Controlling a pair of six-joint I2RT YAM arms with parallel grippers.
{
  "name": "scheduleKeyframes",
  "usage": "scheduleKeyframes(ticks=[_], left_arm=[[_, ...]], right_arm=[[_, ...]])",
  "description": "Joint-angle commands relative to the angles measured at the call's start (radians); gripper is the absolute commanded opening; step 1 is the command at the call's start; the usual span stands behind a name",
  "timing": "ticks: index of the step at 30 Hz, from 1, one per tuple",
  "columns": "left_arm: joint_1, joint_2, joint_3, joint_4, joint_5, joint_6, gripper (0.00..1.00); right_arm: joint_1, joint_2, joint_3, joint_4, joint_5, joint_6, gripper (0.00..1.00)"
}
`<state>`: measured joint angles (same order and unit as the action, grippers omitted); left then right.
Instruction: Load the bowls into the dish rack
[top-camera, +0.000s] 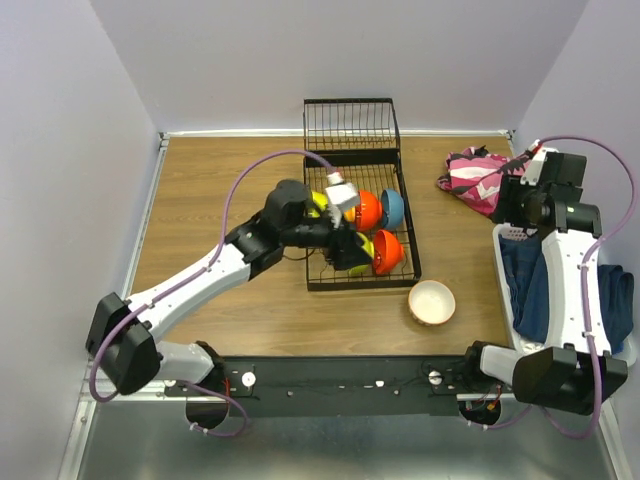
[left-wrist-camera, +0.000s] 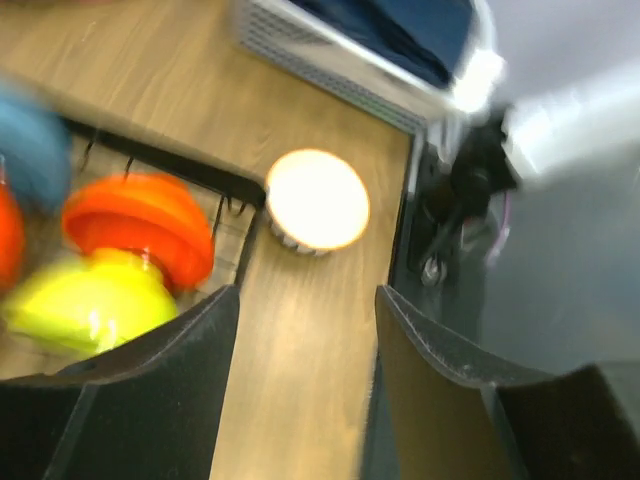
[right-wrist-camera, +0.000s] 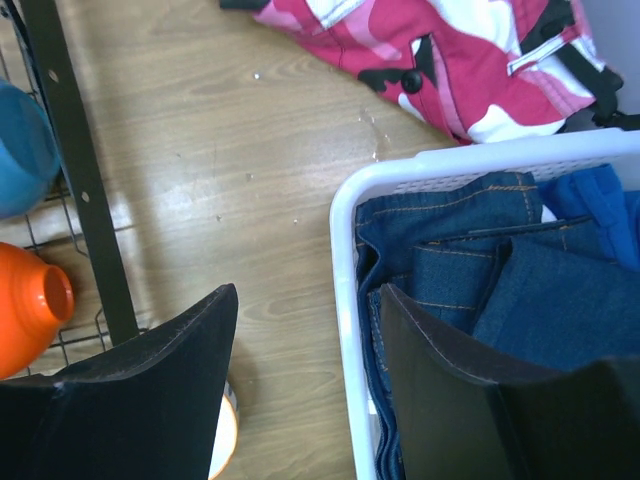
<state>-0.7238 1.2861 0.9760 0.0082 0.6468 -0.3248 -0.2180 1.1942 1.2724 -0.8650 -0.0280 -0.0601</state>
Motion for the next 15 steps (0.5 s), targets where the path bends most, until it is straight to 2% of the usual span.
scheduleKeyframes(ticks=[1, 2, 3, 6, 9, 15], left_arm=[[-0.138, 0.123, 0.271, -0.488, 0.151, 0.725, 0.63], [-0.161, 0.184, 0.361, -0.548, 0.142, 0.866, 0.63], [-0.207, 0.218, 0.403, -0.647, 0.126, 0.916, 0.62], [-0.27, 0.333, 0.533, -0.785, 0.082, 1.118, 0.62], [-0.339, 0.429, 0.602, -0.859, 0.015, 1.269, 0.62], [-0.433, 0.567, 0.625, -0.8, -0.05, 1.31, 0.6]], right_arm=[[-0.017, -0.062, 0.024, 0.04, -0.012, 0.02, 0.67], [-0.018, -0.071, 0.021, 0.038, -0.01, 0.023, 0.67], [-0.023, -0.087, 0.016, 0.037, -0.01, 0.025, 0.67], [-0.032, -0.114, 0.007, 0.035, -0.013, 0.029, 0.67], [-0.043, -0.151, -0.005, 0.038, -0.009, 0.034, 0.67], [-0.058, -0.179, 0.005, 0.027, -0.023, 0.049, 0.67]])
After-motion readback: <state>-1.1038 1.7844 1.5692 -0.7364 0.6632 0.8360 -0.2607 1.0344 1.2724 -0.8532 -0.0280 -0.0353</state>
